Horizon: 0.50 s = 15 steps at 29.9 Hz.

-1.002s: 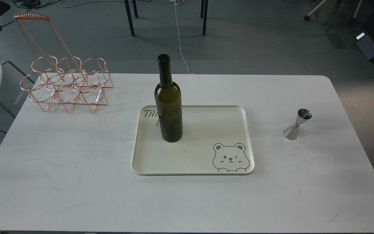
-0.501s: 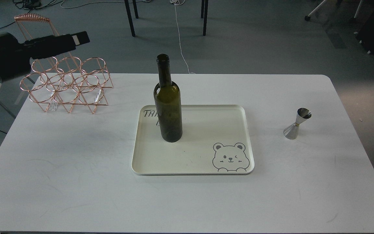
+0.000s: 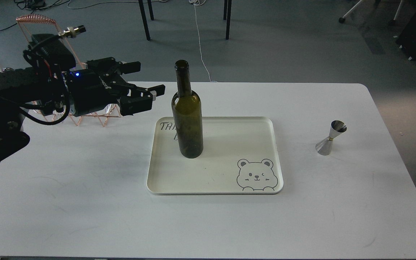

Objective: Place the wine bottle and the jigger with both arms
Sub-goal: 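Reach the left gripper toward the wine bottle neck, then close the left gripper on the bottle neck and lift it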

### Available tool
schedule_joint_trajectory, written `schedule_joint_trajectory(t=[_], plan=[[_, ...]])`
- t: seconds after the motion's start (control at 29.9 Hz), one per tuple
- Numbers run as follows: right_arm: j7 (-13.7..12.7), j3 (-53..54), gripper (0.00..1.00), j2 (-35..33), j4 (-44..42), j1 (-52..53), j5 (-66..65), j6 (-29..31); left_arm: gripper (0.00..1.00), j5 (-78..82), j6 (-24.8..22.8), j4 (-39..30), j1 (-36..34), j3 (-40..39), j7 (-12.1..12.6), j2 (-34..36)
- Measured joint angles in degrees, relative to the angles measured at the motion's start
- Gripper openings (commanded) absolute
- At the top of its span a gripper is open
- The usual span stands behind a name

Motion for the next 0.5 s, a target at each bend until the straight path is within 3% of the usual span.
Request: schedule_joint_trajectory(t=[0.4,0.5], plan=[[0.0,0.0,0.98,0.0,0.2,0.6,0.0,0.1,0.89,1.7,2.0,3.6,0.0,-0.5,1.4,-9.1],[0.0,0.0,0.98,0.0,0.2,0.7,0.0,0.1,0.75,1.7,2.9,4.8,0.0,-0.6,3.1,-10.9]])
